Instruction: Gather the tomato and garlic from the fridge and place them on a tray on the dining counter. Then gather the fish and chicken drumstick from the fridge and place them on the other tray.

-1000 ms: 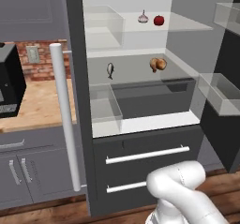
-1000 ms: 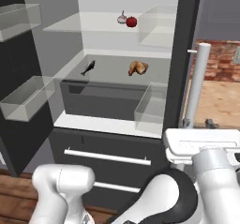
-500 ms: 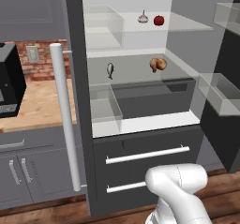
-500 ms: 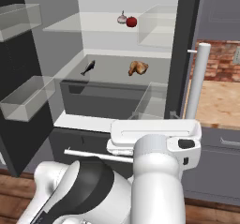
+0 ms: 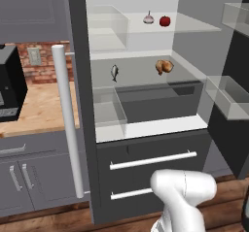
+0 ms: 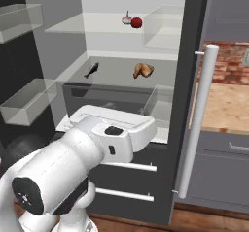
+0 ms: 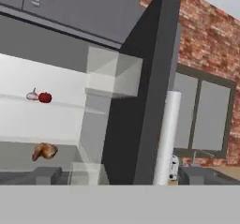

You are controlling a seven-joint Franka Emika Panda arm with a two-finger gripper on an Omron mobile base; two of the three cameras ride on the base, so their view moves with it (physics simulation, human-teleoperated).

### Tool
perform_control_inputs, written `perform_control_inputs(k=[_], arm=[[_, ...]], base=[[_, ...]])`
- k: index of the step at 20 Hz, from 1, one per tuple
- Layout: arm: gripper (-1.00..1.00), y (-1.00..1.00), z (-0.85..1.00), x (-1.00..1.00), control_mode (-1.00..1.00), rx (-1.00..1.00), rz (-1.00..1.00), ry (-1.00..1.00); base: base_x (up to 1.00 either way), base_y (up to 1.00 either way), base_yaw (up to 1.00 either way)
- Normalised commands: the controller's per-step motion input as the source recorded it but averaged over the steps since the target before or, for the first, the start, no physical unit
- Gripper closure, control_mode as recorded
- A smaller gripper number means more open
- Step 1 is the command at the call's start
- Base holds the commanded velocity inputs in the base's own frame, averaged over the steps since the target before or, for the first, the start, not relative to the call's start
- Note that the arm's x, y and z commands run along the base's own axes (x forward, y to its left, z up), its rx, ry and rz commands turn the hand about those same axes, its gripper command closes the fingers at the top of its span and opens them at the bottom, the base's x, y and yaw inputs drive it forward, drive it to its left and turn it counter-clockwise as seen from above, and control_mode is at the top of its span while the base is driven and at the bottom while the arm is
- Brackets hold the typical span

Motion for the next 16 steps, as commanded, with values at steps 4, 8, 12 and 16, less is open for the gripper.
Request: perform_control_inputs(k=[4, 8, 12, 16], arm=[[-1.0, 0.17, 0.01, 0.29, -1.0, 0.0, -0.4, 0.0], [-1.0, 0.08, -0.01, 0.25, -1.0, 0.0, -0.39, 0.0], [-1.0, 0.0, -0.02, 0.47, -1.0, 0.01, -0.3, -0.03], [-1.0, 0.0, 0.0, 0.57, -1.0, 0.05, -0.16, -0.07]], base=[[0.0, 0.0, 0.0], [0.0, 0.0, 0.0], [0.0, 0.0, 0.0], [0.0, 0.0, 0.0]])
